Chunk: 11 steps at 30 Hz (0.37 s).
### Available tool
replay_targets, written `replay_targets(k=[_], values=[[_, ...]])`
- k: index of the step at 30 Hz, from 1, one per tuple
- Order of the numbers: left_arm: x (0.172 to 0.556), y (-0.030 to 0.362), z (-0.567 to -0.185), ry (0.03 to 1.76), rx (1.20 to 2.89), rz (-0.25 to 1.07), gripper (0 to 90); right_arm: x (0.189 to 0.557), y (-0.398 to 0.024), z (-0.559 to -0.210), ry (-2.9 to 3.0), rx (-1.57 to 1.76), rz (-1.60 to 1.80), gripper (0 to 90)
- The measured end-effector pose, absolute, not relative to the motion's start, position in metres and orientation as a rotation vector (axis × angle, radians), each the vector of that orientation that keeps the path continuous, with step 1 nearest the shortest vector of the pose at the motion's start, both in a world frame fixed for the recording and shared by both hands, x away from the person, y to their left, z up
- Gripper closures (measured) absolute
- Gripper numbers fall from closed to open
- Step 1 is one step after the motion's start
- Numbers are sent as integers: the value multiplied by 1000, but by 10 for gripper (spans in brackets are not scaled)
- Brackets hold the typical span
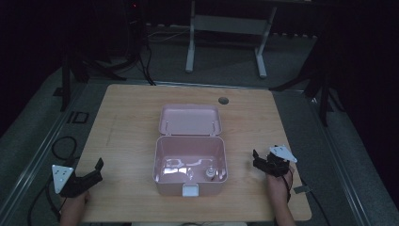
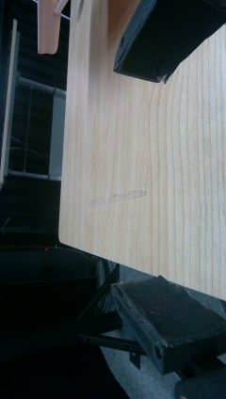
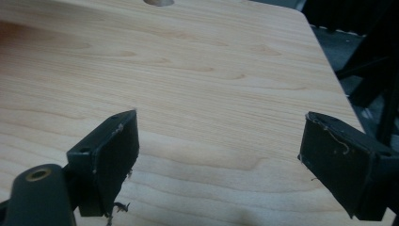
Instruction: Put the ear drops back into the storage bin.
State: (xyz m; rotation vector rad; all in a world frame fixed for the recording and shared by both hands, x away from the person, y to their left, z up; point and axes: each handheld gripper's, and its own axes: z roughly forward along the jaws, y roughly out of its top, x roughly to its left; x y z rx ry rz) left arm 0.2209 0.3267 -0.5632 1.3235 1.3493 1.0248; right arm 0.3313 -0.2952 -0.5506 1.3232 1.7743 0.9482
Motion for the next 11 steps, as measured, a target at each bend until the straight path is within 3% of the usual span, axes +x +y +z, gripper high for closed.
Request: replay_targets(k=[11], values=[[221,326,-563,1346,1325,1028,5,332,-298,-553,1763,1354,935,121]])
